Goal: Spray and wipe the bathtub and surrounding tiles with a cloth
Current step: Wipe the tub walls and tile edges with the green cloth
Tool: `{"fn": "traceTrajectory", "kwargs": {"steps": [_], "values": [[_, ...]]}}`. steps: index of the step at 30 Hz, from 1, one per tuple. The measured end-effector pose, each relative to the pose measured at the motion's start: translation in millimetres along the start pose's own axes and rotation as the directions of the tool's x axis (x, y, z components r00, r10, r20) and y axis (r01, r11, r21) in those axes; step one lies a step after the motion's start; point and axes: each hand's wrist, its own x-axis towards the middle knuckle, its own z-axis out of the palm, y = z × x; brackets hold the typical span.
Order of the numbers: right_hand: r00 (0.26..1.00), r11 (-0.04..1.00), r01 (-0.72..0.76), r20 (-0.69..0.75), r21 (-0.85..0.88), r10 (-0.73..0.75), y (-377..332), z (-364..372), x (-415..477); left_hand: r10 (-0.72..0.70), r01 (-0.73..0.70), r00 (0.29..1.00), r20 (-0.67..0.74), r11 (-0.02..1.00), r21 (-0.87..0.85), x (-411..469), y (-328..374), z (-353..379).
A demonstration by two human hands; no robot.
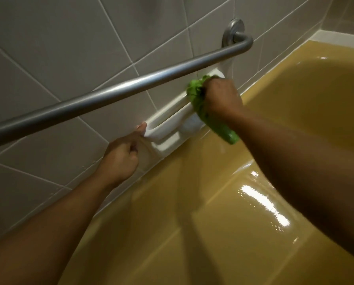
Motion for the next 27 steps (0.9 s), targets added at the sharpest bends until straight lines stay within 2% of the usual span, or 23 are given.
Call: {"fn": "traceTrajectory", "kwargs": {"steps": [3, 6, 12, 16, 19, 22, 24, 27], "values": [[0.995, 1.0, -0.013, 0.103, -0.022, 0.016, 1, -6, 13, -0.019, 0.019, 1.0, -0.004, 1.0, -0.019, 0, 0, 1], [0.972, 0.997, 0.082, 0.219, 0.013, -0.083, -25, 6, 5, -0.056, 0.055, 0.998, -0.032, 0.998, -0.044, 0, 1, 5], [0.92, 0.932, 0.362, 0.163, 0.0, -0.357, -79, 51, -45, -0.077, 0.074, 0.997, -0.007, 0.976, -0.207, 3, -1, 9], [0.896, 0.909, 0.418, 0.165, -0.003, -0.412, -67, 43, -36, -0.044, 0.044, 0.999, 0.002, 0.999, -0.026, -1, 5, 5], [0.901, 0.912, 0.41, 0.168, -0.026, -0.401, -42, 24, -21, -0.006, 0.004, 1.0, 0.019, 0.993, 0.117, -4, 9, 4], [0.941, 0.948, 0.308, 0.17, -0.081, -0.291, -4, 0, 8, 0.08, -0.082, 0.997, 0.022, 0.989, 0.123, -6, 10, 7], [0.966, 0.966, 0.236, 0.132, -0.109, -0.221, 22, -12, 26, 0.079, -0.082, 0.997, 0.027, 0.983, 0.164, -5, 6, 8], [0.978, 0.977, 0.199, 0.076, -0.073, -0.193, 46, -16, 35, 0.065, -0.077, 0.996, 0.067, 0.977, 0.201, -2, 4, 6]]}}
